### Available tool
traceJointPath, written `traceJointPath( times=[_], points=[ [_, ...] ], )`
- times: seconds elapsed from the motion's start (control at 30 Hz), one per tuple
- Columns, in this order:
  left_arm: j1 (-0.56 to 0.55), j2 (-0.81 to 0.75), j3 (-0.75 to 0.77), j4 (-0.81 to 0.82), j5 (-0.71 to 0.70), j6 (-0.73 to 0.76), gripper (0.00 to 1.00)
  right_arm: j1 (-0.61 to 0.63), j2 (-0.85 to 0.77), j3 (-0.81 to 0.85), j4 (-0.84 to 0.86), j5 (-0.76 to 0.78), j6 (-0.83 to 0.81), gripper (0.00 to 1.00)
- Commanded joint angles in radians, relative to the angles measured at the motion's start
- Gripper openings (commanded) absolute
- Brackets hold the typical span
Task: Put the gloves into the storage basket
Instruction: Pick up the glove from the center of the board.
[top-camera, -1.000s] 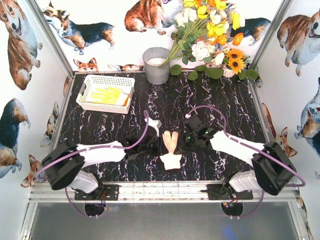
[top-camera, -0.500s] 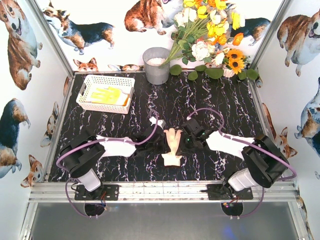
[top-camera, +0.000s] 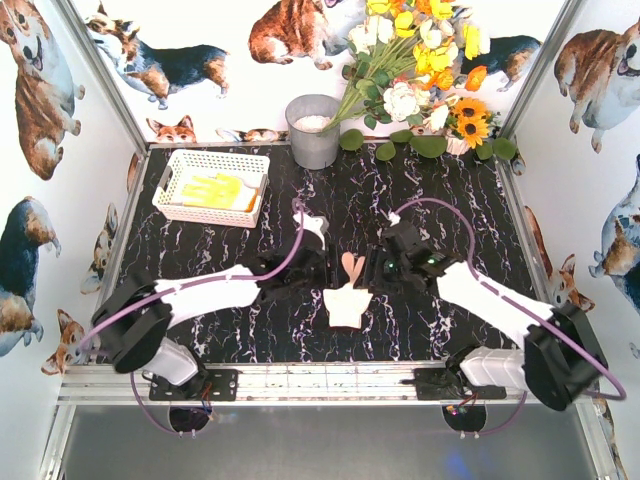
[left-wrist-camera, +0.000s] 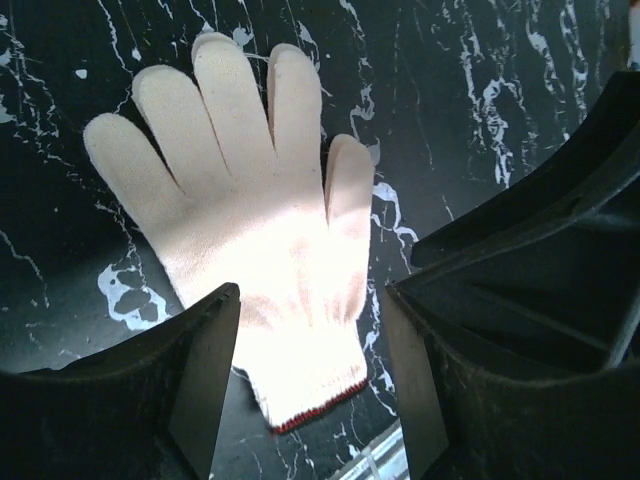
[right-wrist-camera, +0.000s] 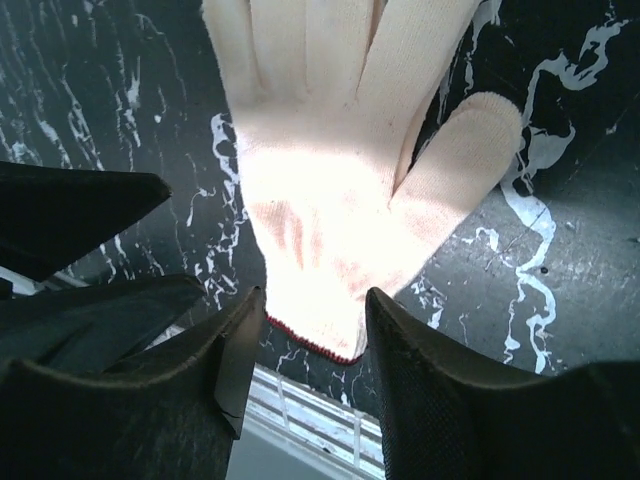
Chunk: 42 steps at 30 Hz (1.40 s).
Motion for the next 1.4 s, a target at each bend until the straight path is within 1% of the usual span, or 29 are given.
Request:
traceJointPath(
  times=[0.0,0.1,0.2,0.27,0.37,0.4,0.47,0.57,0.77,0.93,1.13,1.37],
  points=[
    [0.015,-0.068,-0.058,-0.054,0.025,-0.039,0.55,-0.011,-0.072,-0.044,0.001,-0.038,0.057,0.49],
    [0.025,-0.087,-0.149,0.002,0.091,-0.100,0.55,-0.015,-0.100,-0.129,0.083,-0.072,0.134,0.52],
    [0.032,-0.077,-0.222,0.128,0.169,-0.163,0.53,-0.016,-0.109,-0.198,0.174,-0.107,0.186,0.54],
    [0.033,-0.048,-0.244,0.189,0.206,-0.191,0.50,-0.016,-0.106,-0.226,0.223,-0.119,0.201,0.54],
    [0.033,-0.011,-0.251,0.231,0.216,-0.202,0.42,-0.016,-0.086,-0.256,0.258,-0.113,0.201,0.55],
    [0.033,0.000,-0.249,0.236,0.215,-0.202,0.40,-0.017,-0.078,-0.264,0.268,-0.108,0.198,0.55],
    [0.033,0.020,-0.247,0.239,0.212,-0.202,0.33,-0.019,-0.061,-0.279,0.286,-0.091,0.195,0.55],
    [0.033,0.045,-0.253,0.240,0.205,-0.200,0.27,-0.026,-0.038,-0.305,0.331,-0.078,0.198,0.55],
    [0.033,0.097,-0.269,0.283,0.205,-0.208,0.23,-0.037,0.005,-0.337,0.416,-0.061,0.192,0.55],
    [0.033,0.115,-0.271,0.276,0.178,-0.212,0.18,-0.053,0.032,-0.341,0.430,-0.052,0.172,0.55],
    [0.033,0.135,-0.263,0.267,0.178,-0.218,0.12,-0.054,0.049,-0.365,0.470,-0.130,0.203,0.55],
    [0.033,0.136,-0.256,0.291,0.193,-0.232,0.11,-0.052,0.048,-0.402,0.518,-0.234,0.236,0.55]
  ],
)
